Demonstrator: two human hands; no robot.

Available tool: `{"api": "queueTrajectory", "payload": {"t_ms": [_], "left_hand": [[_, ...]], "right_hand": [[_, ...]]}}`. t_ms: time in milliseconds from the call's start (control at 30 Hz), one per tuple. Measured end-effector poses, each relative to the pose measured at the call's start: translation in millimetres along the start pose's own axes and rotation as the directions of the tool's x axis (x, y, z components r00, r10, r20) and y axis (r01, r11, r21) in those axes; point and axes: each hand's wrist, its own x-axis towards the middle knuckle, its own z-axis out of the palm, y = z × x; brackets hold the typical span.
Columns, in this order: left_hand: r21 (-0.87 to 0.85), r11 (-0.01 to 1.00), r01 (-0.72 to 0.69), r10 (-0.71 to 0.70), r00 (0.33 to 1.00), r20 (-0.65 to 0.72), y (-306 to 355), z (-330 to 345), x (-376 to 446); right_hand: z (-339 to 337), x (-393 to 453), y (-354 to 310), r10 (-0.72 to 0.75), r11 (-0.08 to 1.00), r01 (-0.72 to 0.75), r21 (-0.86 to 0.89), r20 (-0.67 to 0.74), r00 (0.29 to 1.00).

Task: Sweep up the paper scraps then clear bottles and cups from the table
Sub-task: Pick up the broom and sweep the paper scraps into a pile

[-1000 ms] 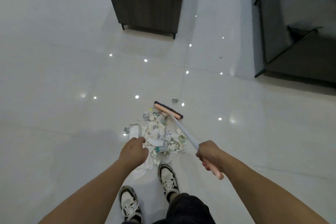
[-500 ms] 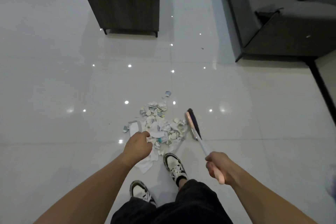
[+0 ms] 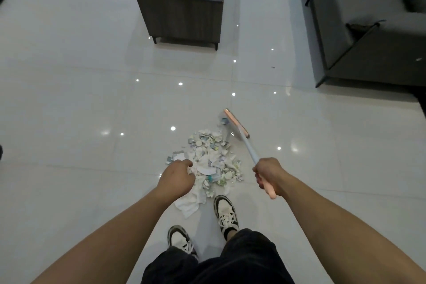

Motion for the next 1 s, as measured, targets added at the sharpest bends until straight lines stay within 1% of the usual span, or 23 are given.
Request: {"api": "queueTrajectory", "payload": {"t_ms": [67,167,267,333,467,600,733,800,900,1000], "left_hand": [[0.011,0.999,0.031,-0.03,0.999,-0.03,2,-1,-1],[0.039,0.995,0.092,-0.091,0.995,-0.035,-1,7,-1],[0.071,0.989,0.133,-0.132,0.991,-0.015,-5,13,8],[0.081,0.984,0.158,-0.159,0.987,0.009,1,13,15],[0.055,0.989,0.14,-0.14,0.99,0.009,22,5,34],[-0.009,0.995,0.103,-0.104,0.994,-0.025,31,-10,46],[-0.036,0.986,0.162,-0.164,0.985,-0.057,14,-28,36],[-0.045,0.976,0.214,-0.216,0.974,-0.062,-3,-35,27],[-0.083,0.95,0.301,-0.307,0.95,-0.065,-38,-49,14],[-0.118,0.927,0.356,-0.366,0.927,-0.079,-83,-66,5]], "right_hand": [[4,28,-19,-0.027,0.998,0.028,-0.052,0.009,1.0],[13,63,-36,0.003,0.989,0.004,-0.149,0.047,0.999],[12,71,-32,0.048,0.945,0.002,-0.326,0.143,0.989],[-1,61,-15,0.085,0.917,-0.018,-0.398,0.151,0.985],[-43,37,6,0.086,0.954,-0.037,-0.298,0.153,0.984],[-52,19,-7,-0.009,0.934,0.065,-0.351,0.161,0.987],[-21,15,-39,-0.109,0.881,0.178,-0.439,0.178,0.978],[4,15,-53,-0.134,0.855,0.217,-0.47,0.204,0.97],[53,14,-66,-0.115,0.824,0.247,-0.51,0.277,0.954],[112,5,-75,-0.079,0.779,0.286,-0.558,0.364,0.928]]}}
